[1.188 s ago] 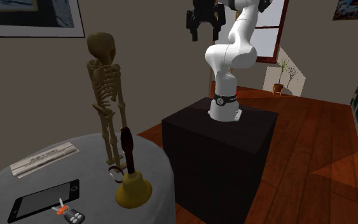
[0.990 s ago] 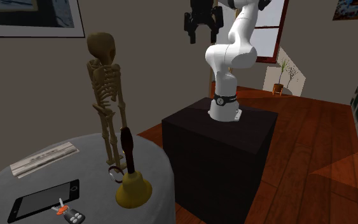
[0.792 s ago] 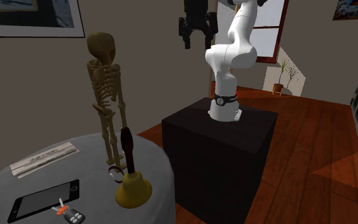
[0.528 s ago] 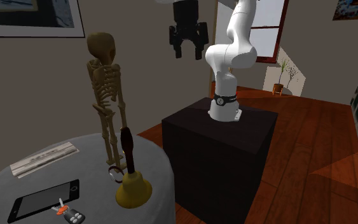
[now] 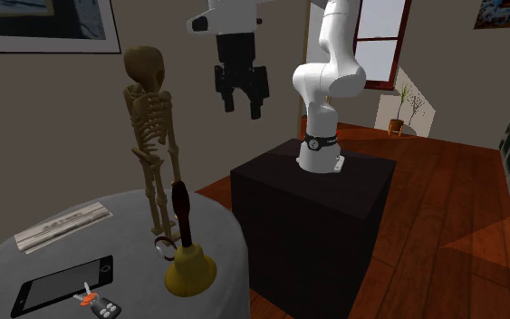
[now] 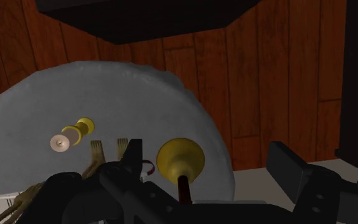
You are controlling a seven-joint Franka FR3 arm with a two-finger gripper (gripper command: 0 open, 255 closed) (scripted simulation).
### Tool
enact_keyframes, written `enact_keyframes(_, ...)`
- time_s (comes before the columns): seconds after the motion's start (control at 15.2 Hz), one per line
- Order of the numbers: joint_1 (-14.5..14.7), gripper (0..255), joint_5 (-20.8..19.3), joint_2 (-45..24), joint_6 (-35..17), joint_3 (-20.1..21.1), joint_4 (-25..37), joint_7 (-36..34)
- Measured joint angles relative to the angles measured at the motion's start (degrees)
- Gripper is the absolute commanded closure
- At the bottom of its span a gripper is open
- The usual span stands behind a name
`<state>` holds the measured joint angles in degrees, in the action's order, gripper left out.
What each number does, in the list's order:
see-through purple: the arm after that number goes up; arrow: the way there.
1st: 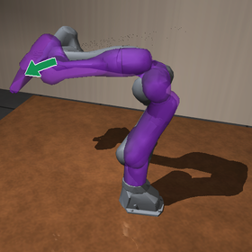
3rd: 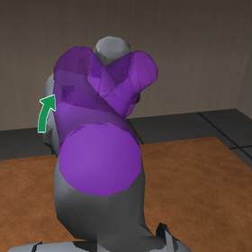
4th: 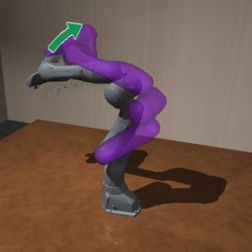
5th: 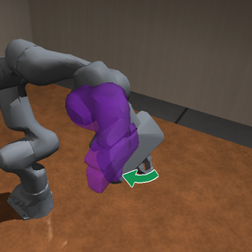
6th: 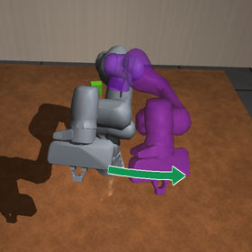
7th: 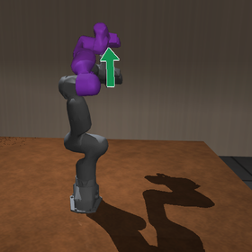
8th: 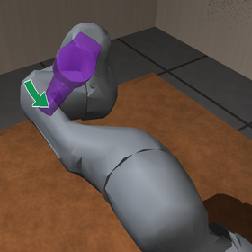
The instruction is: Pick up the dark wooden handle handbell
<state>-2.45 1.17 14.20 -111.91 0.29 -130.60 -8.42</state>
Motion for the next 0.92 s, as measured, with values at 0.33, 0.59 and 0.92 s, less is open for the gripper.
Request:
enact_keyframes(0.33,-0.16,0,-0.68,-10.97,-4.21,0.05,6.71,-0.7)
enact_keyframes(0.59,-0.4,0,-1.28,-20.12,-6.22,-0.22,13.78,-0.91)
enact_keyframes(0.92,-0.62,0,-1.88,-30.77,-7.1,-0.57,23.47,-1.14)
